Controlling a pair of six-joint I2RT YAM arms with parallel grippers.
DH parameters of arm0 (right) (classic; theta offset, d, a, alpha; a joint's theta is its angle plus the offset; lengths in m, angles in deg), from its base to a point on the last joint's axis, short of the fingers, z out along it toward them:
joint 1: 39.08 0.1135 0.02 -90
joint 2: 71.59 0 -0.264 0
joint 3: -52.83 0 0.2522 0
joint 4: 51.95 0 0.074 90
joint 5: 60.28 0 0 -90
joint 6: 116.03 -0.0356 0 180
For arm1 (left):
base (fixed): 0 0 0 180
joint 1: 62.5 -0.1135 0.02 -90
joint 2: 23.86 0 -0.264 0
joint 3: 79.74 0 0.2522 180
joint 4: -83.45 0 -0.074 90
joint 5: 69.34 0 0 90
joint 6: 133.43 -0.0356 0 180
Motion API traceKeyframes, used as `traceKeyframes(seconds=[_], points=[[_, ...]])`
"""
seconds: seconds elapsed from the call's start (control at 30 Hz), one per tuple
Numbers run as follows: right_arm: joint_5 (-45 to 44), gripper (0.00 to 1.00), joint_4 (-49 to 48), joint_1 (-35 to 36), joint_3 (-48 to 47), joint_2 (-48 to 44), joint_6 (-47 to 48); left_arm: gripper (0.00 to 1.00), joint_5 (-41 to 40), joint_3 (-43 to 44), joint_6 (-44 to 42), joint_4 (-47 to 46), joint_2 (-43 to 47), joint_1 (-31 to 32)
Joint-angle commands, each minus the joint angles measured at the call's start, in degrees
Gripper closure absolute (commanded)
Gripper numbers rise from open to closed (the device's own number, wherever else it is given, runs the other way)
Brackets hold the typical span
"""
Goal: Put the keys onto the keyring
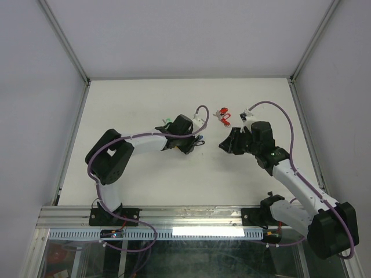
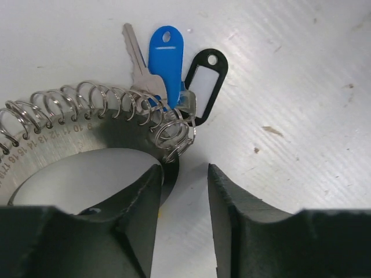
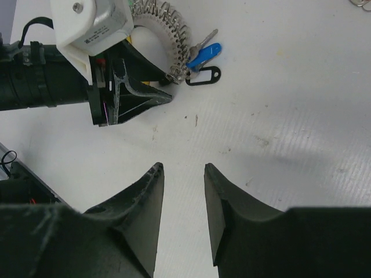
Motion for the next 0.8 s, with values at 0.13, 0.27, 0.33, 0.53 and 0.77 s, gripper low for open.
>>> traceKeyframes(seconds=[0.13, 0.27, 0.33, 0.53, 0.77], points=[[0.55, 0.63, -1.63, -0.14, -2.37, -0.27, 0.66, 0.81, 0.86, -3.45, 4.61, 2.93, 0.81, 2.49], [-2.23, 0.64, -0.58, -0.16, -2.29, -1.05, -0.08, 0.91, 1.09, -3.58, 6.59, 2.47, 1.97, 5.16], [-5.12, 0.64, 0.1, -0.13, -2.12, -1.95, -0.85, 0.98, 0.67, -3.83, 7.68, 2.08, 2.54, 6.99], [-12.96, 0.64, 0.47, -0.13, 0.15, -5.88, -5.45, 1.0, -0.25, -6.18, 10.74, -1.48, 7.06, 9.61], [-5.99, 0.62, -1.75, -0.1, 1.69, -3.2, -11.4, 1.0, 0.23, -12.51, 11.26, -8.14, 12.82, 11.8]])
